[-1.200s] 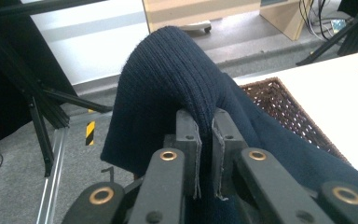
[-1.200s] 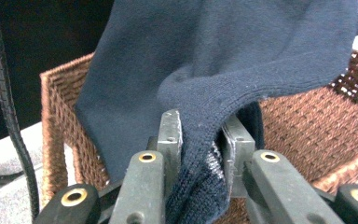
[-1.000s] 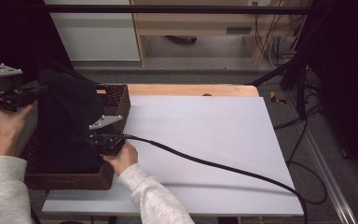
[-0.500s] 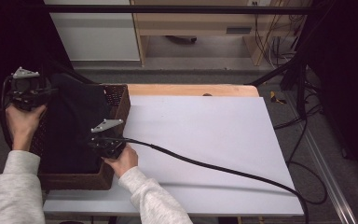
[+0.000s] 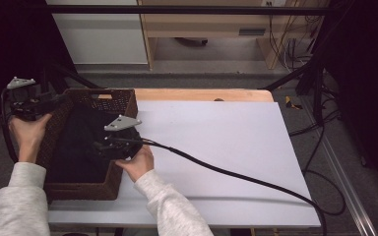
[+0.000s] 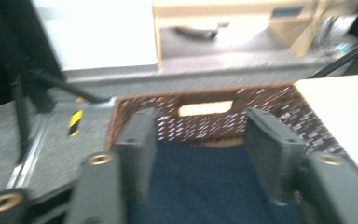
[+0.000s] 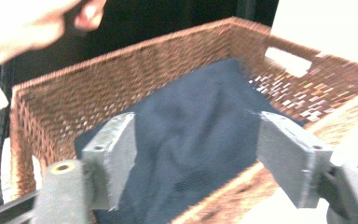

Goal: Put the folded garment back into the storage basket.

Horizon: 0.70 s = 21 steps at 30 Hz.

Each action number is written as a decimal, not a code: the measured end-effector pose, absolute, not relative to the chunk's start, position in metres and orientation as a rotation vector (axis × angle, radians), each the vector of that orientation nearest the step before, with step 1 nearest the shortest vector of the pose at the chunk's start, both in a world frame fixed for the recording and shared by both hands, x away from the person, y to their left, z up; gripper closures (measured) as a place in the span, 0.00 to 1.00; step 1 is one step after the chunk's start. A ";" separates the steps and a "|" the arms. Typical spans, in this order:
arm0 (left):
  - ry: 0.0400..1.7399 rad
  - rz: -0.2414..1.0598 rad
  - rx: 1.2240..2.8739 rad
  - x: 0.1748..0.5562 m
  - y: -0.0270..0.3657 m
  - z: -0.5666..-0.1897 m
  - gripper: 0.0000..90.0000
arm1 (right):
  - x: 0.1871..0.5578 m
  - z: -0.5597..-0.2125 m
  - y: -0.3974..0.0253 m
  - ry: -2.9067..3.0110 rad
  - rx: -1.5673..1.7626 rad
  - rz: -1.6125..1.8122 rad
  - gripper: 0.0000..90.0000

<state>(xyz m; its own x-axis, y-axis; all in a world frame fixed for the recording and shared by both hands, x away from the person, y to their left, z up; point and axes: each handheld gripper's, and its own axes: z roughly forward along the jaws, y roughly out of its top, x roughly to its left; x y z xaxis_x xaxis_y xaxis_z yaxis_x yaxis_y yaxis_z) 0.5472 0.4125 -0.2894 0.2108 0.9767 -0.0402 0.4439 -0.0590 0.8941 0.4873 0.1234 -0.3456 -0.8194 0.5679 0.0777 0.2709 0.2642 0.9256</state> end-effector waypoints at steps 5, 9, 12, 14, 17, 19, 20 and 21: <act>1.271 0.774 1.629 0.531 0.397 -0.284 0.27 | 0.484 -0.328 0.086 2.226 0.752 1.613 0.20; 1.220 0.755 1.639 0.520 0.380 -0.284 0.18 | 0.482 -0.323 0.056 2.229 0.736 1.606 0.14; 1.173 0.702 1.625 0.513 0.369 -0.285 0.11 | 0.481 -0.322 0.035 2.246 0.718 1.549 0.08; 1.150 0.681 1.614 0.508 0.362 -0.286 0.08 | 0.480 -0.323 0.020 2.247 0.725 1.558 0.05; 1.122 0.664 1.636 0.502 0.349 -0.288 0.05 | 0.480 -0.324 -0.004 2.239 0.734 1.596 0.03; 1.090 0.664 1.642 0.497 0.340 -0.289 0.04 | 0.480 -0.326 -0.020 2.228 0.741 1.605 0.02; 1.076 0.654 1.650 0.495 0.335 -0.290 0.04 | 0.480 -0.327 -0.028 2.230 0.743 1.616 0.01; 1.065 0.645 1.652 0.493 0.330 -0.291 0.04 | 0.481 -0.328 -0.035 2.232 0.746 1.622 0.01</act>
<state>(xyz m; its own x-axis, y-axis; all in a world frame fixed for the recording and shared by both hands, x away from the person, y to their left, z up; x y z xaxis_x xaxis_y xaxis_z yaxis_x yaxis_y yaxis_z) 0.4931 0.3304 -0.2906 0.4649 0.8813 -0.0848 0.3336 -0.0856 0.9388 0.4806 -0.0350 -0.3276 -0.8265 0.5583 0.0719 0.2408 0.2352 0.9417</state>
